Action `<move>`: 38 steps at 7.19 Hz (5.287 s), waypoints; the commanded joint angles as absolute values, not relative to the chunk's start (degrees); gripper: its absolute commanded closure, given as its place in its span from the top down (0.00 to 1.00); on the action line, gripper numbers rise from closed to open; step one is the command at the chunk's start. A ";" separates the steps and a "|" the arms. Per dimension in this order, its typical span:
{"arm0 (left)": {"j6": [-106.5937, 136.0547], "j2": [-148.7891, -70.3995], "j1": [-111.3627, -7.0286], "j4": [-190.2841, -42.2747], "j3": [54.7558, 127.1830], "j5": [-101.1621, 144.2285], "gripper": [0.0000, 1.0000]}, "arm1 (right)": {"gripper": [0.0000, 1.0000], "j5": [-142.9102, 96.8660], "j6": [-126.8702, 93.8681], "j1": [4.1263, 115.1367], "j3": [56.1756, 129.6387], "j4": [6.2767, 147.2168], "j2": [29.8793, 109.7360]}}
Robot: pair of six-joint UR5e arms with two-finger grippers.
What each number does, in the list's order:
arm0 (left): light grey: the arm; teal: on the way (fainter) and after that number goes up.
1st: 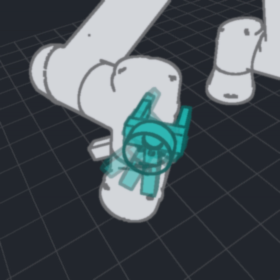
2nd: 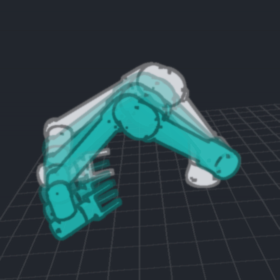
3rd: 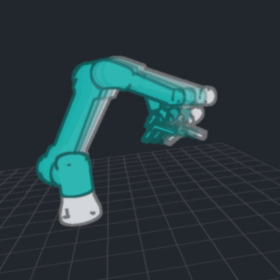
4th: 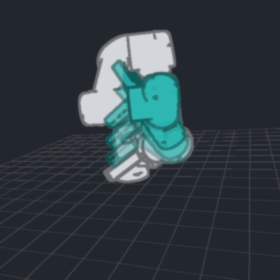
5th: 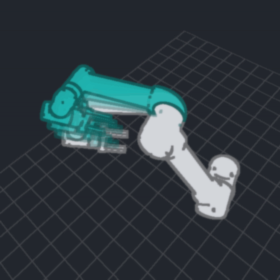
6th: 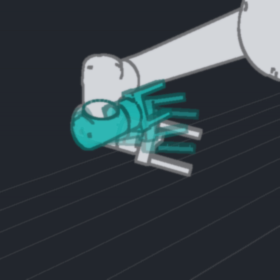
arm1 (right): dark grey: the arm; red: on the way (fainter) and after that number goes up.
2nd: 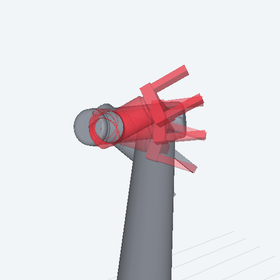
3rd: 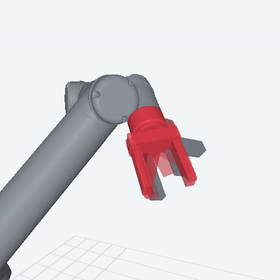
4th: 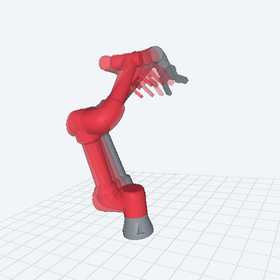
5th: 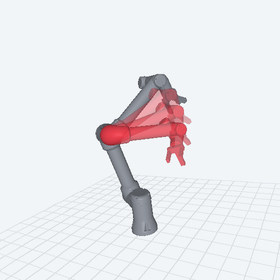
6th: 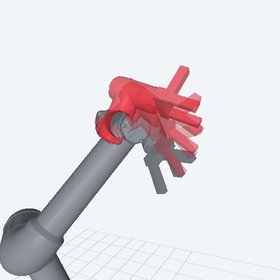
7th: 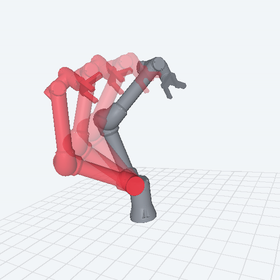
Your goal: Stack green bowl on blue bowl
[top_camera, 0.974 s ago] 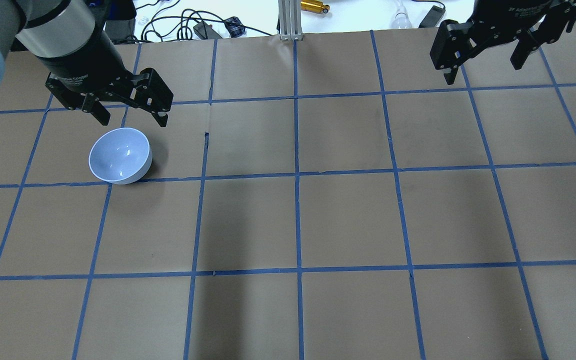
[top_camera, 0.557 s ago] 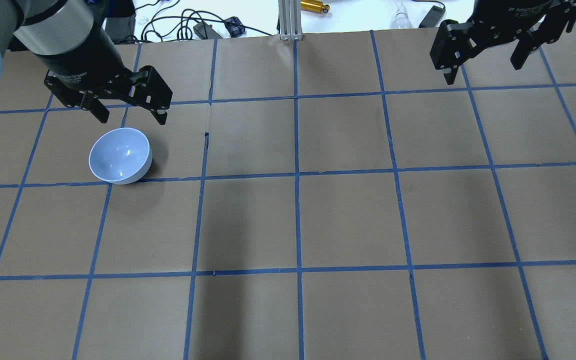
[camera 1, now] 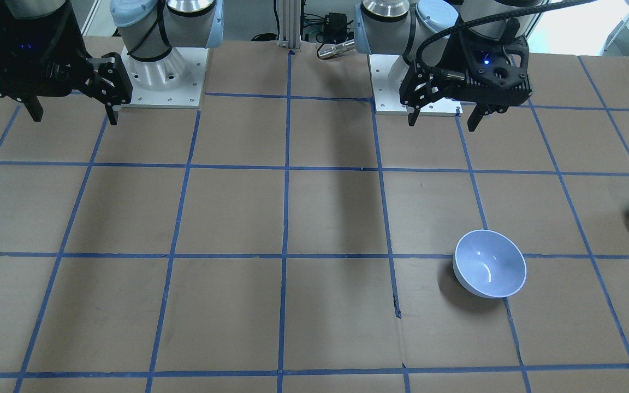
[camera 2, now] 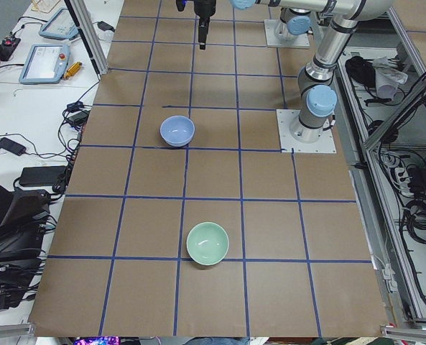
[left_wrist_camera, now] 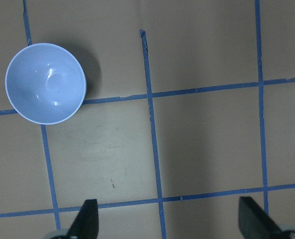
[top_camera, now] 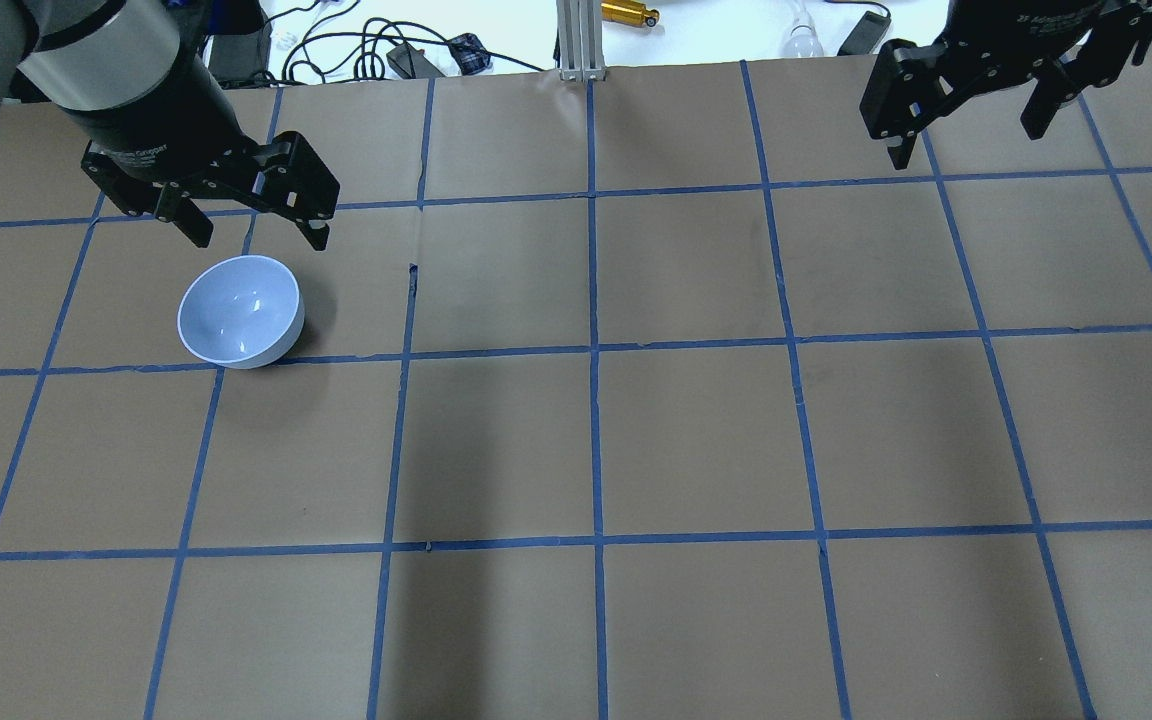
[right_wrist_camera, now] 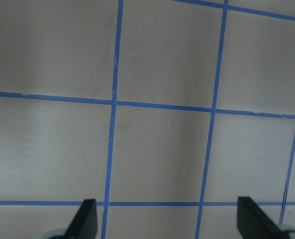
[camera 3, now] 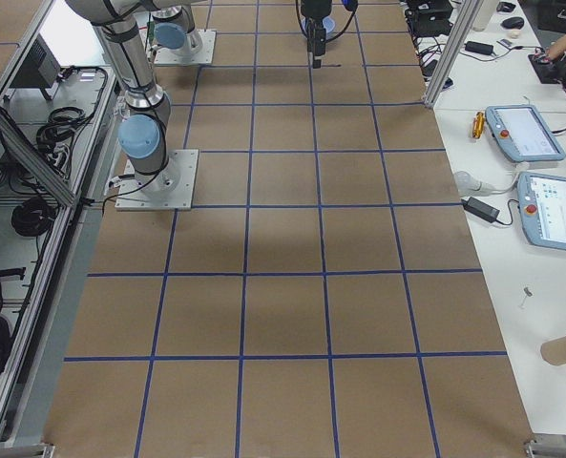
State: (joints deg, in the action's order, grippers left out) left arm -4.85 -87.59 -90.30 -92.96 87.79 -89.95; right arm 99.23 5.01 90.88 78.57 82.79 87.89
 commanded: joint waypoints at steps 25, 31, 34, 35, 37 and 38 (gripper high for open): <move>-142.96 -119.70 -24.87 -61.26 90.10 -89.82 1.00 | 1.00 99.23 5.01 90.88 78.57 82.79 87.89; -151.88 -121.46 -24.87 -61.09 90.09 -90.79 0.95 | 1.00 99.23 5.01 90.88 78.57 82.79 87.89; -151.61 -121.73 -24.96 -57.66 90.88 -90.70 0.86 | 1.00 99.23 5.01 90.88 78.57 82.79 87.89; -151.52 -121.73 -24.96 -57.57 90.88 -90.70 0.86 | 1.00 99.23 5.01 90.88 78.57 82.79 87.89; -151.53 -121.73 -25.05 -57.57 90.88 -90.70 0.84 | 1.00 99.23 5.01 90.88 78.57 82.79 87.89; -151.18 -121.64 -25.05 -57.57 90.97 -90.70 0.79 | 1.00 99.23 5.01 90.88 78.57 82.79 87.89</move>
